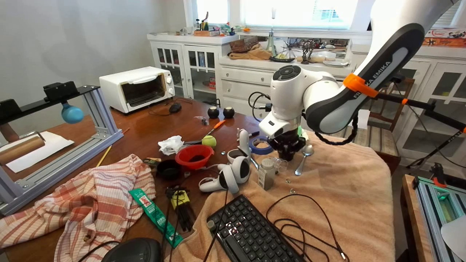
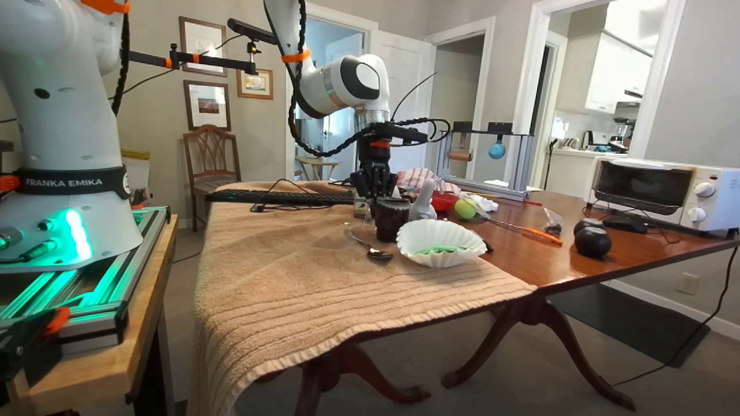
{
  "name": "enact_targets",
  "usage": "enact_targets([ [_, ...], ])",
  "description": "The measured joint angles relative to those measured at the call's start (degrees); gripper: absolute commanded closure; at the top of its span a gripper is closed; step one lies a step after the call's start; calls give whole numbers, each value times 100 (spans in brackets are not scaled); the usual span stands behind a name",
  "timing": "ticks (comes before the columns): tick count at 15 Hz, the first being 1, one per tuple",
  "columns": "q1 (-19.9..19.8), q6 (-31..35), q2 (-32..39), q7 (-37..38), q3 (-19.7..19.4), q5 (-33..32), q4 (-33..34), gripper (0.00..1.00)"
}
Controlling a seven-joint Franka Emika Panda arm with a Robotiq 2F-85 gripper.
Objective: Pick up the blue masking tape and put it on the tabletop then pour the silver spoon out of the mug and put the mug on the tabletop.
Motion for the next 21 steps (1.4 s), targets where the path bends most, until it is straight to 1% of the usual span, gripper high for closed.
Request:
enact_targets([
  [1, -27, 45, 2, -66, 0, 85, -3, 59],
  [2, -49, 77, 3, -130, 0, 176, -3, 53],
  [8, -83, 90, -31, -383, 8, 602, -10, 6],
  [9, -81, 79, -58, -390, 17, 652, -23, 1],
  [12, -55, 55, -305, -389, 36, 685, -212, 0],
  [15, -2, -20, -842, -393, 23, 460, -680, 0],
  [17, 12, -143, -1203, -433, -14, -27, -989, 0],
  [21, 1, -112, -1702, -716, -139, -1158, -1498, 0],
])
